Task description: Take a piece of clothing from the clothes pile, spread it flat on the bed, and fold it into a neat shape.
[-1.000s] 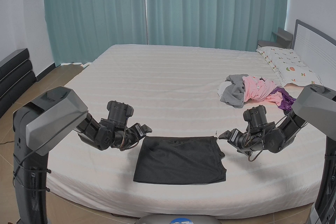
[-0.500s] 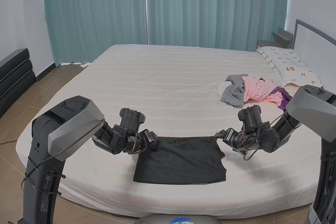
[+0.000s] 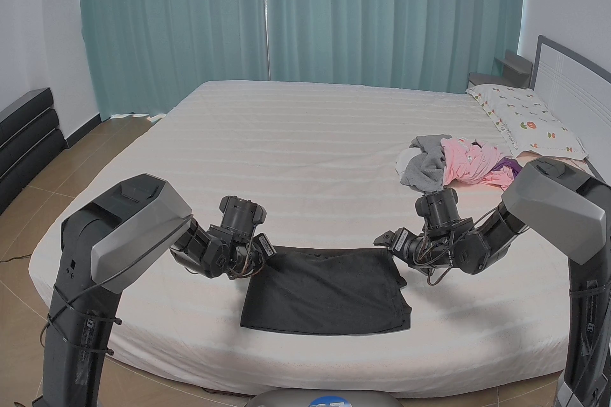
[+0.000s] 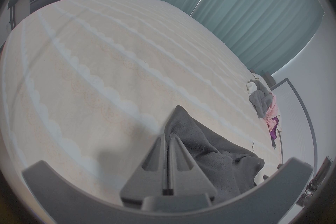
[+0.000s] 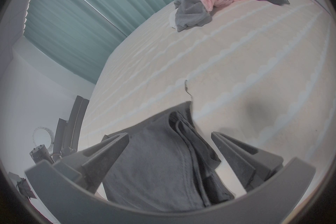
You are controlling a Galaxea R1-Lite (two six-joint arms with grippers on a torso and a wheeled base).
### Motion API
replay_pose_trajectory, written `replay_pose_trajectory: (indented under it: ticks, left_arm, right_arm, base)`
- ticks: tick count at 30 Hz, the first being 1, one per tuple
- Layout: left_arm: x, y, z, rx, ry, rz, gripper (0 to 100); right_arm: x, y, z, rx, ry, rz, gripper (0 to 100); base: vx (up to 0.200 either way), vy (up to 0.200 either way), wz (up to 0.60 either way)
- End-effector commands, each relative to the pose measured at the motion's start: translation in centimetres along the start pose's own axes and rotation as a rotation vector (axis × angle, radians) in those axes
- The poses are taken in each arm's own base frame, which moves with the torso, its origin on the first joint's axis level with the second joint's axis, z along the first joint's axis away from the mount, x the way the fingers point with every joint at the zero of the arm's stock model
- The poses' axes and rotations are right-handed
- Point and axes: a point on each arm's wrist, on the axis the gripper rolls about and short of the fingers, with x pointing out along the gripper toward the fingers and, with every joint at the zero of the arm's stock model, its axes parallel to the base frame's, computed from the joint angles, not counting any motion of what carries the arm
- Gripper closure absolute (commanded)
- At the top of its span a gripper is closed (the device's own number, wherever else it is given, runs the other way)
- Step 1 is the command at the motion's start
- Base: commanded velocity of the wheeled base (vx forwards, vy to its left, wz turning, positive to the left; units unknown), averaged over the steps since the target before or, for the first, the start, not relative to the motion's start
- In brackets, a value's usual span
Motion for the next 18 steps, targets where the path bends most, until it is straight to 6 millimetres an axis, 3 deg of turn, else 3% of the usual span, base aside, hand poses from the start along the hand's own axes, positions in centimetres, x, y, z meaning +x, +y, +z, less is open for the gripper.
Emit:
replay_pose_trajectory:
  ticks: [1,13,14,18]
  left_arm:
    - [-0.1,0.0,0.2,-0.015,-0.007,0.0,100]
    - [-0.1,0.0,-0.1,-0.012,-0.002,0.003,100]
    - [-0.2,0.0,-0.1,-0.012,-0.002,0.003,100]
    - [-0.2,0.0,-0.1,-0.012,-0.002,0.003,100]
  right_arm:
    - [1.9,0.3,0.3,-0.003,-0.012,0.008,0]
    - [4.7,1.1,-0.6,-0.025,-0.018,0.019,0]
    - [4.9,1.1,-0.6,-0.026,-0.035,0.002,100]
    - [4.6,1.1,-0.2,-0.025,-0.063,-0.014,100]
  base:
    - [0.0,0.0,0.0]
    - [0.0,0.0,0.0]
    - [0.0,0.0,0.0]
    - [0.0,0.0,0.0]
